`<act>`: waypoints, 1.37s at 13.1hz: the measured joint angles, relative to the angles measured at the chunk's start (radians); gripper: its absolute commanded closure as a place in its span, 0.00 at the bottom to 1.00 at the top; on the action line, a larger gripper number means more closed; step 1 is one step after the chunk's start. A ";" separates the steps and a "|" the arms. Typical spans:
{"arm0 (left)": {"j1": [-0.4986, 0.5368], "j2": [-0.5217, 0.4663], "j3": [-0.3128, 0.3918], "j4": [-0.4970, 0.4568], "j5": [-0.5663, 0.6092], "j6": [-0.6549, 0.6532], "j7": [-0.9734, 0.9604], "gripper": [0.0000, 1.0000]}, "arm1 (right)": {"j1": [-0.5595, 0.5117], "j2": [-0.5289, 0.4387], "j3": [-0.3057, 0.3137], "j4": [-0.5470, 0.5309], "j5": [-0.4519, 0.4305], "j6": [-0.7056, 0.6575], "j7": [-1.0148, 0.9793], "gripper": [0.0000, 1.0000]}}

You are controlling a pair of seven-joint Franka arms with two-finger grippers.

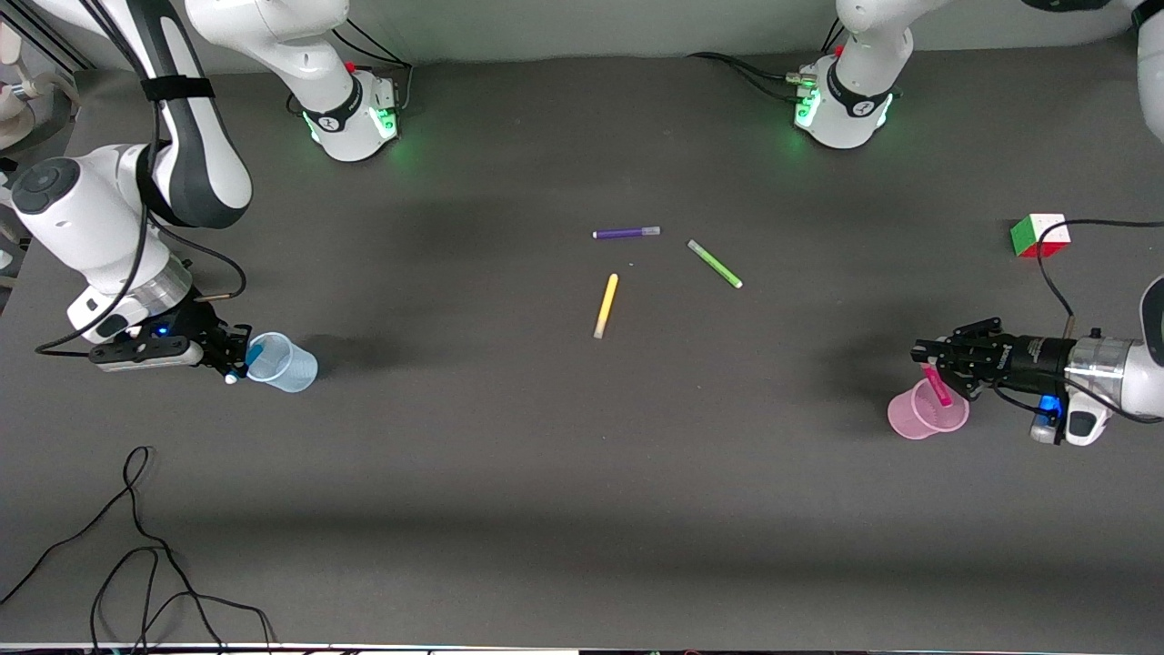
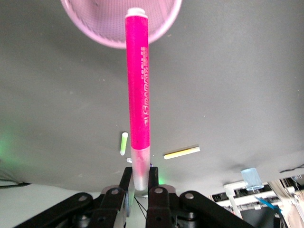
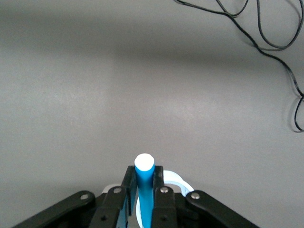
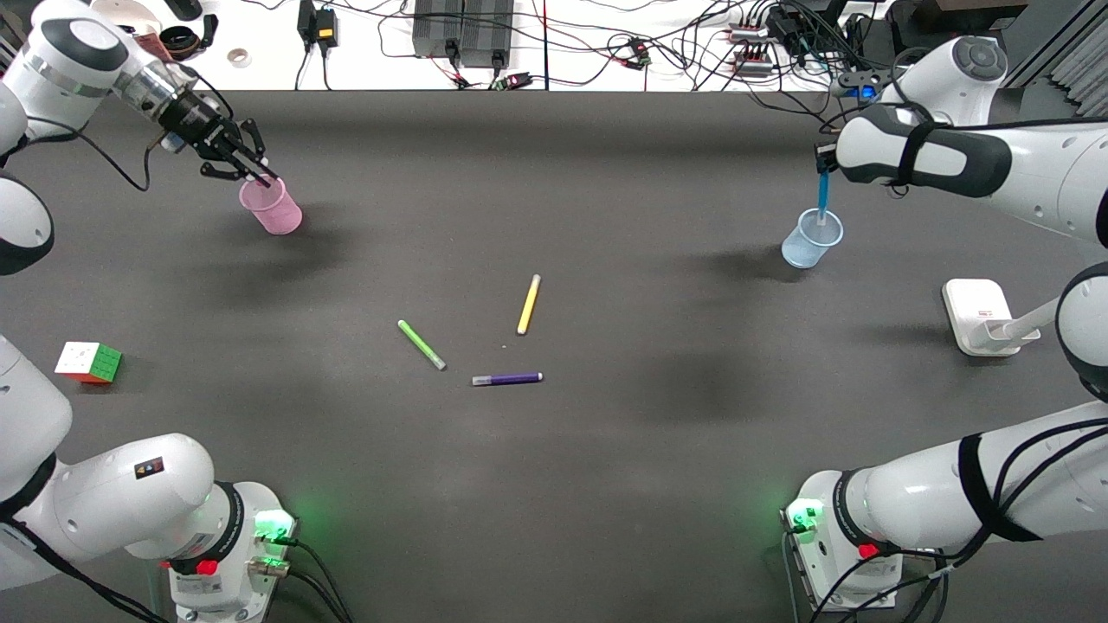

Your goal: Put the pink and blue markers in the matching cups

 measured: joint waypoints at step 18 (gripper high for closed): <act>-0.155 -0.279 -0.050 0.118 0.530 -0.045 0.190 0.00 | 0.000 0.087 -0.021 0.029 0.000 0.036 -0.035 0.00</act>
